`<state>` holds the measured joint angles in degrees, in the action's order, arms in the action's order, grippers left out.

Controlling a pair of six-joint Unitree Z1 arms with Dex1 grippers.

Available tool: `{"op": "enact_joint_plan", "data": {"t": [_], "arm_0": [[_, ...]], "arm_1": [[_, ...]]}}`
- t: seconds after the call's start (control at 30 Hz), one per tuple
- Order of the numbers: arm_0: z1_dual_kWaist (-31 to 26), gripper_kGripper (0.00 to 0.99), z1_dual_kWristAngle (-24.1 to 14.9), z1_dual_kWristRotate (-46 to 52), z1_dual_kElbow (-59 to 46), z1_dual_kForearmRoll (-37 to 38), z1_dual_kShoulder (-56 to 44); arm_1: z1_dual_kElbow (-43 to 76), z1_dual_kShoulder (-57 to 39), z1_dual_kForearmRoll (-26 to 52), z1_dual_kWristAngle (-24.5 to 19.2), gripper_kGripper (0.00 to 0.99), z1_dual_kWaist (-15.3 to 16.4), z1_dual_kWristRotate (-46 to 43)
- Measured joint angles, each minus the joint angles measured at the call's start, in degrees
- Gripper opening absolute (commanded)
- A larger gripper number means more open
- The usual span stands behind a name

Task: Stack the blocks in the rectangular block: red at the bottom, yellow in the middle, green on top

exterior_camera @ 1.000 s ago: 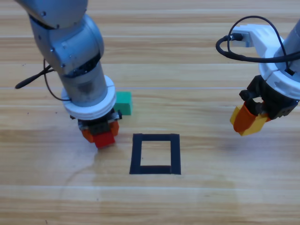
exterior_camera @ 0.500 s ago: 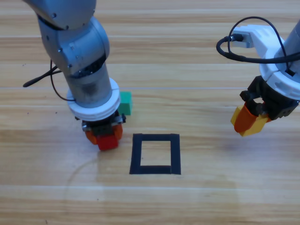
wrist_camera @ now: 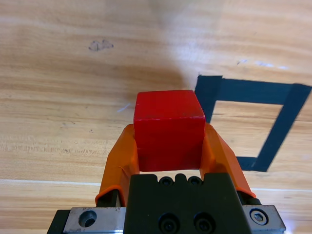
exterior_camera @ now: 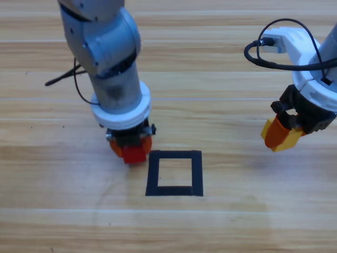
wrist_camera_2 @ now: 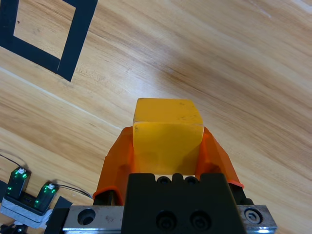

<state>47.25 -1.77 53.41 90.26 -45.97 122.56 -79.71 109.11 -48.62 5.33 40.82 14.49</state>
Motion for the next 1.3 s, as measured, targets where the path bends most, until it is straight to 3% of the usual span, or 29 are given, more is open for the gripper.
{"op": "enact_joint_plan", "data": {"t": [0.23,0.57,1.3], "arm_0": [[0.32,0.118,0.26,-0.62,1.01,-1.20,0.65],[3.92,0.121,0.26,0.89,16.88,-10.44,5.42],[7.96,0.121,0.61,4.36,18.64,-11.72,8.57]], "arm_1": [[0.26,0.00,0.26,-0.25,0.000,0.00,0.08],[0.27,0.00,0.27,-0.26,0.000,0.00,0.09],[1.48,0.00,0.29,-0.26,0.000,0.00,0.10]]}}
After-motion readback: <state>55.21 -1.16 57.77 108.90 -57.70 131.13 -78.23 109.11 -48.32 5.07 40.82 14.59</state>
